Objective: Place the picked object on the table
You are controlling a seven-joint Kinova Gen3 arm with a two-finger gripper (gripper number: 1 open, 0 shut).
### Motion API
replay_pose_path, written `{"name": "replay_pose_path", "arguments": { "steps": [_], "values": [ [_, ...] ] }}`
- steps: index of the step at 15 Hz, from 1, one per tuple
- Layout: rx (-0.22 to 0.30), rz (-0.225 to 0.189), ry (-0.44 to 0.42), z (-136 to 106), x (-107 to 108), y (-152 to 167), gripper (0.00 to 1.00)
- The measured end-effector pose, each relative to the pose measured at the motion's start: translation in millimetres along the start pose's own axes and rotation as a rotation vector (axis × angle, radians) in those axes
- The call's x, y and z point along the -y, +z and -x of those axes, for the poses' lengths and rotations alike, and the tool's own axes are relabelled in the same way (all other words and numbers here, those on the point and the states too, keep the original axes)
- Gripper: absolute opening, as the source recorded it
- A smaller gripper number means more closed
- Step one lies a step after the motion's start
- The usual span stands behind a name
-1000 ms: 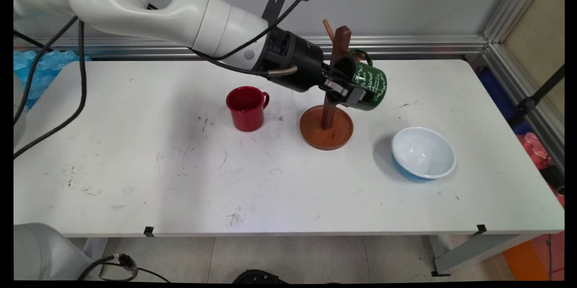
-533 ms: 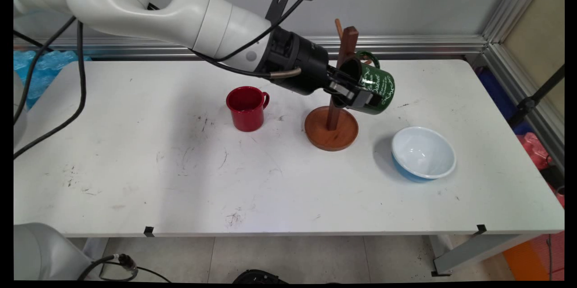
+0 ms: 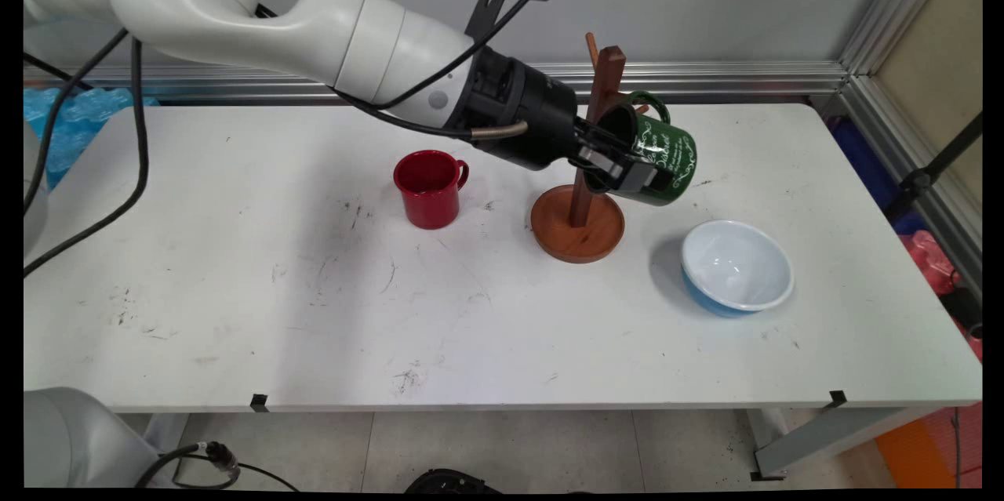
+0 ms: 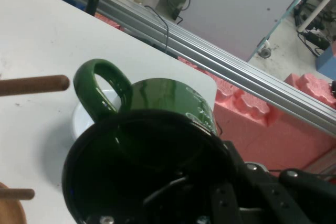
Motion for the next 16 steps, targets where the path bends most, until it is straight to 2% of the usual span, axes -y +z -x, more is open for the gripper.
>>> {"name": "replay_pose_path", "arguments": {
  "steps": [8,16],
  "values": [
    [0.021,0.01,0.006,3.8,-6.2,-6.8,0.0],
    [0.092,0.003,0.025,16.3,-11.9,-34.4,0.0]
  ]
}}
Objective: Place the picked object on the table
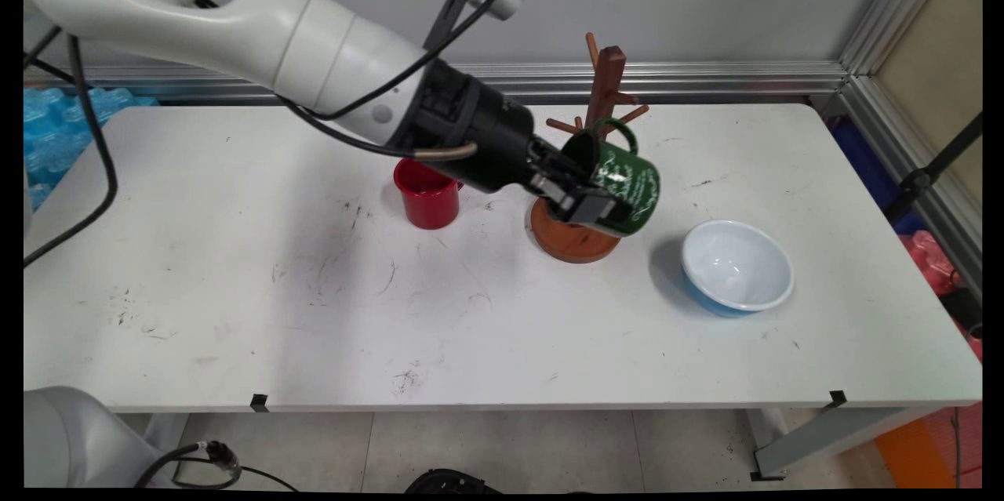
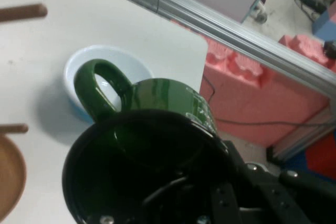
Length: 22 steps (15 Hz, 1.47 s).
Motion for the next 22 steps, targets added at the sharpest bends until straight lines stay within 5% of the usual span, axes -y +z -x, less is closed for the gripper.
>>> {"name": "replay_pose_path", "arguments": {
  "steps": [9,22],
  "values": [
    [0.124,-0.083,0.059,6.2,10.8,-28.8,0.0],
    [0.418,-0.139,0.256,-0.4,34.1,-36.8,0.0]
  ]
}}
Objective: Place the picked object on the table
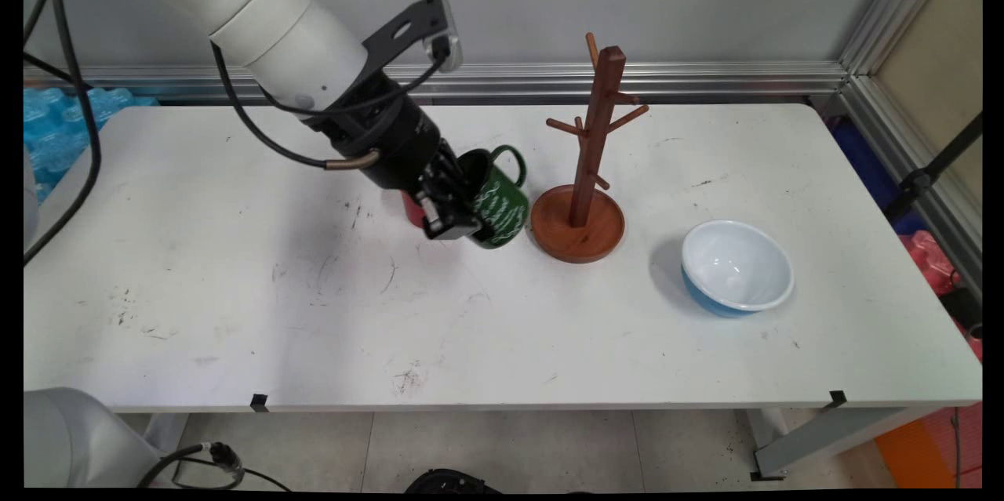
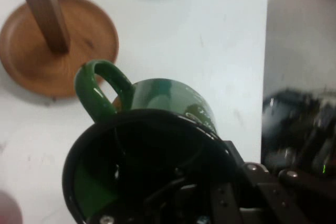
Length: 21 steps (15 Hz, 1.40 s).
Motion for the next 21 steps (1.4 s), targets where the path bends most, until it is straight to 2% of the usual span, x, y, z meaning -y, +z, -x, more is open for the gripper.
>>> {"name": "replay_pose_path", "arguments": {
  "steps": [5,9,12,21],
  "values": [
    [0.145,-0.015,0.107,3.9,1.5,8.6,0.0],
    [0.243,-0.041,0.16,7.2,3.4,20.3,0.0],
    [0.305,-0.074,0.161,10.3,4.9,29.7,0.0],
    [0.432,-0.142,0.101,19.6,1.2,50.4,0.0]
  ]
}}
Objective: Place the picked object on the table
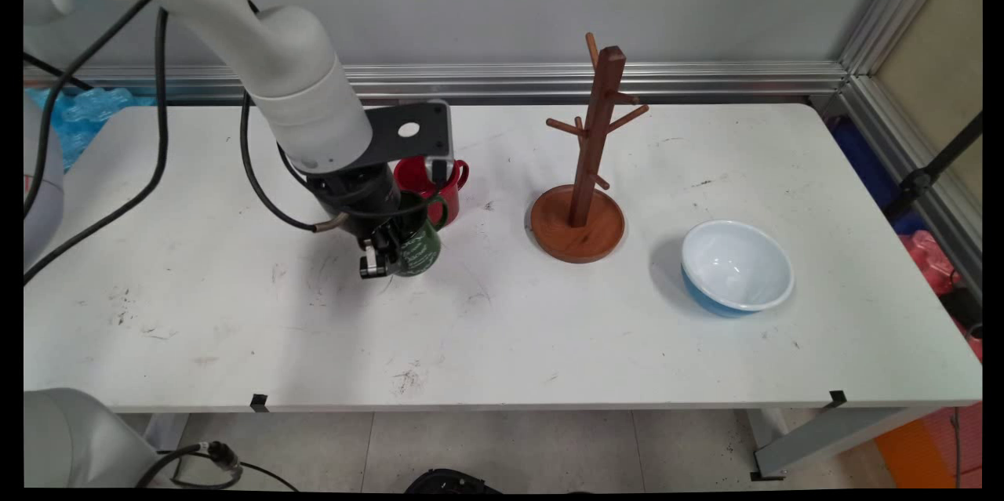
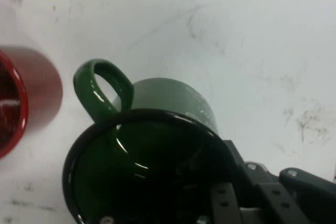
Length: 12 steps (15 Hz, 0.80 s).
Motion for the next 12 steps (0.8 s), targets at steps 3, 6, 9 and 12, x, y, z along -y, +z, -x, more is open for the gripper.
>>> {"name": "replay_pose_path", "arguments": {
  "steps": [3,6,9,12],
  "values": [
    [0.045,-0.009,-0.02,1.7,-3.6,7.3,0.0],
    [0.071,-0.01,-0.024,1.8,-7.2,12.9,0.0],
    [0.089,-0.006,-0.015,2.4,-10.9,17.5,0.0],
    [0.102,-0.004,0.005,3.2,-13.5,21.6,0.0]
  ]
}}
